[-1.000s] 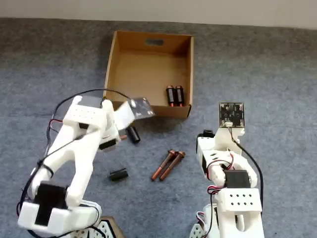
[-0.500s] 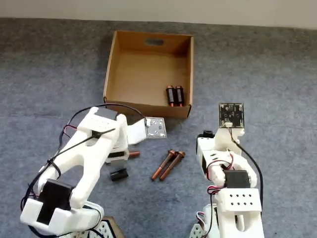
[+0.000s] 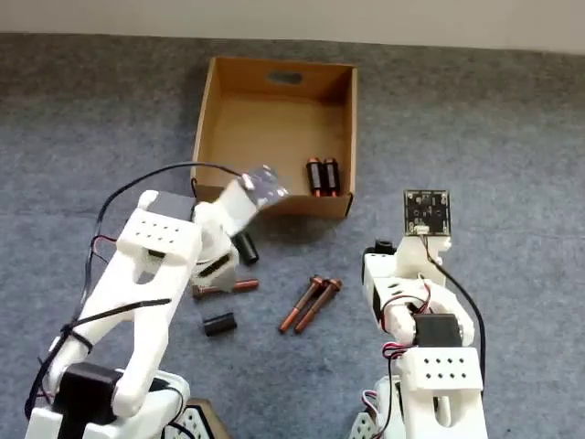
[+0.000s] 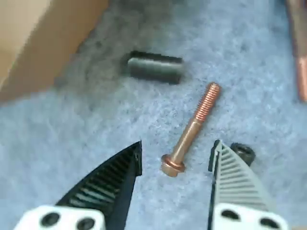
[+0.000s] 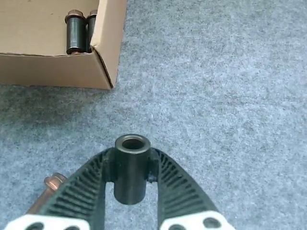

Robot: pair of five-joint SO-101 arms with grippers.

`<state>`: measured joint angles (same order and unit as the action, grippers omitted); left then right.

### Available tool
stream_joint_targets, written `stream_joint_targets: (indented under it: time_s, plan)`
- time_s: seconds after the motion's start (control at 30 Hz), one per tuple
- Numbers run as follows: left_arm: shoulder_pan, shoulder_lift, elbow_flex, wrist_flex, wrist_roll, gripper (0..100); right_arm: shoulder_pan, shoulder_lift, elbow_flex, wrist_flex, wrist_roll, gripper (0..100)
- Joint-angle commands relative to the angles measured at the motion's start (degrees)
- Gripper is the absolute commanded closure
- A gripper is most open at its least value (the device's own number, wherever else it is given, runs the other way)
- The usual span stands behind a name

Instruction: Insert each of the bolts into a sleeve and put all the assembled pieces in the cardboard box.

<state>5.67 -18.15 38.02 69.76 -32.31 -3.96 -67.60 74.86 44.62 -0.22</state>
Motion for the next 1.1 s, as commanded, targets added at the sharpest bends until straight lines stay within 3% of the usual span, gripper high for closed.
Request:
stream_joint_targets:
  time_s: [0.0,0.17,0.3,0.53,0.73,1.07]
  plan:
    - [-2.68,-1.98,1.89,0.0,19.52,77,0.66,-1.1,-0.4,-1.1,-0.53,99.1]
    - [-3.12,-2.07,4.0,0.62,40.44,77,0.66,-1.1,-0.4,-1.1,-0.53,99.1]
    - [-2.68,-2.24,3.82,4.22,48.62,77,0.66,-1.1,-0.4,-1.1,-0.53,99.1]
    - [-0.57,-2.07,4.0,11.52,49.05,77,0.66,-1.1,-0.4,-1.1,-0.53,99.1]
    - [1.45,-2.07,4.09,9.67,49.41,93,0.66,-1.1,-0.4,-1.1,-0.53,99.1]
    - [1.8,-1.98,5.93,5.63,49.58,90,0.66,-1.1,-0.4,-1.1,-0.53,99.1]
